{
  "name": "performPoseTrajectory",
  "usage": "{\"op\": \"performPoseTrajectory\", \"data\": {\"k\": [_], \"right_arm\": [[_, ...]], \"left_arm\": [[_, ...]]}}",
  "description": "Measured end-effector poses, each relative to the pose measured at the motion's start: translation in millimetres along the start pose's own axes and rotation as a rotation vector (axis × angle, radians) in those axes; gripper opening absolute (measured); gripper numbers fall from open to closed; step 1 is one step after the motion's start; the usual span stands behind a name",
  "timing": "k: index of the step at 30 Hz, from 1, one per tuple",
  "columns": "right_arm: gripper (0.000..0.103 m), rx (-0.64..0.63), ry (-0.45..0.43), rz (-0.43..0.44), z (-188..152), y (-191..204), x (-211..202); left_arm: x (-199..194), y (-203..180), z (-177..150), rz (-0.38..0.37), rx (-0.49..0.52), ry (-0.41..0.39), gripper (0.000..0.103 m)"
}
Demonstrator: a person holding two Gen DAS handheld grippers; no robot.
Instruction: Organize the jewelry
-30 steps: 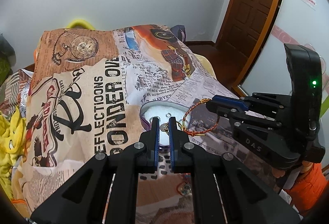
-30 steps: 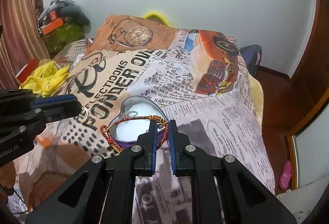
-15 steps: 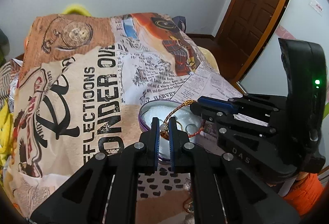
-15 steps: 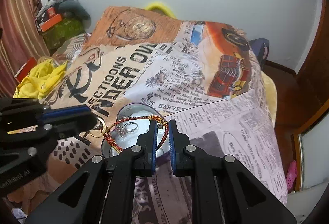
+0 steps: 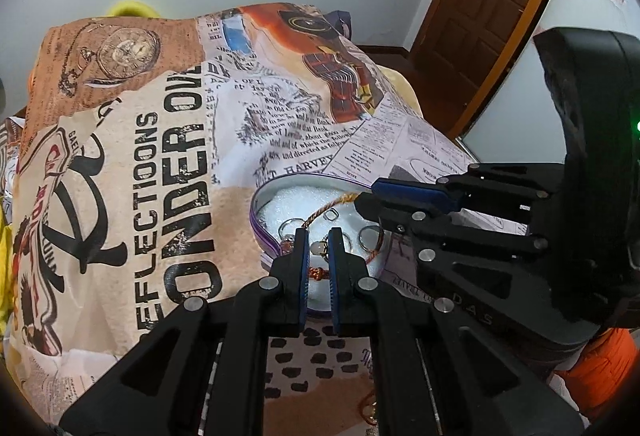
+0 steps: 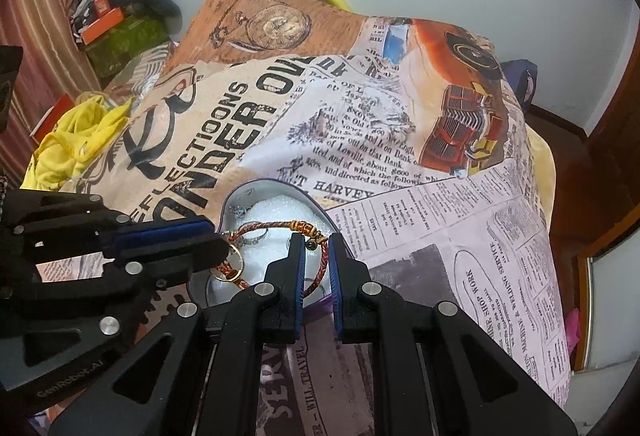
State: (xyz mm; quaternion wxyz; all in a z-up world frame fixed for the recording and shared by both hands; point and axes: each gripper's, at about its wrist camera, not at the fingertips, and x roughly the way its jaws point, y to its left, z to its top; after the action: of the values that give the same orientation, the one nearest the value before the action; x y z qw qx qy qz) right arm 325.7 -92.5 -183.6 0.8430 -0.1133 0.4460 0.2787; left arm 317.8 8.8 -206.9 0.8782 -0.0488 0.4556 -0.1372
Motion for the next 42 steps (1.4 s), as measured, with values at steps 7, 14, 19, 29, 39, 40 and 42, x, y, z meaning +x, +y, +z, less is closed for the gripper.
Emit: {"op": "performPoseTrajectory", "data": {"k": [7, 14, 19, 29, 39, 40, 42], "right_arm": [[0.010, -0.006, -0.003, -0.018, -0.9, 0.5, -5.3], [0.011, -0.004, -0.042, -0.020, -6.0, 5.6, -28.7], [0.011, 0.010, -0.079, -0.021, -11.0, 11.2, -51.4], [0.011, 0.029, -0.149, -0.035, -30.9, 27.5, -98.2], [0.040, 0.066, -0.212, -0.068, -49.7, 36.1, -130.6], [0.040, 0.070, -0.210, -0.068, -51.3, 35.9, -131.3], [0.040, 0.076, -0.204, -0.075, -56.4, 36.1, -132.3]], "left_arm": [[-5.3, -1.6, -0.5, 0.007, -0.004, -0.004, 0.007], [-31.6, -5.1, -3.3, 0.039, 0.003, -0.037, 0.007], [-56.7, -13.2, -8.8, 0.067, 0.023, -0.069, 0.007], [-106.2, -28.8, -28.4, 0.086, 0.044, -0.120, 0.009], [-138.2, -28.9, -50.5, 0.105, 0.025, -0.146, 0.025], [-139.5, -28.0, -53.2, 0.106, 0.021, -0.143, 0.025], [-139.7, -26.8, -58.4, 0.105, 0.015, -0.134, 0.025]]}}
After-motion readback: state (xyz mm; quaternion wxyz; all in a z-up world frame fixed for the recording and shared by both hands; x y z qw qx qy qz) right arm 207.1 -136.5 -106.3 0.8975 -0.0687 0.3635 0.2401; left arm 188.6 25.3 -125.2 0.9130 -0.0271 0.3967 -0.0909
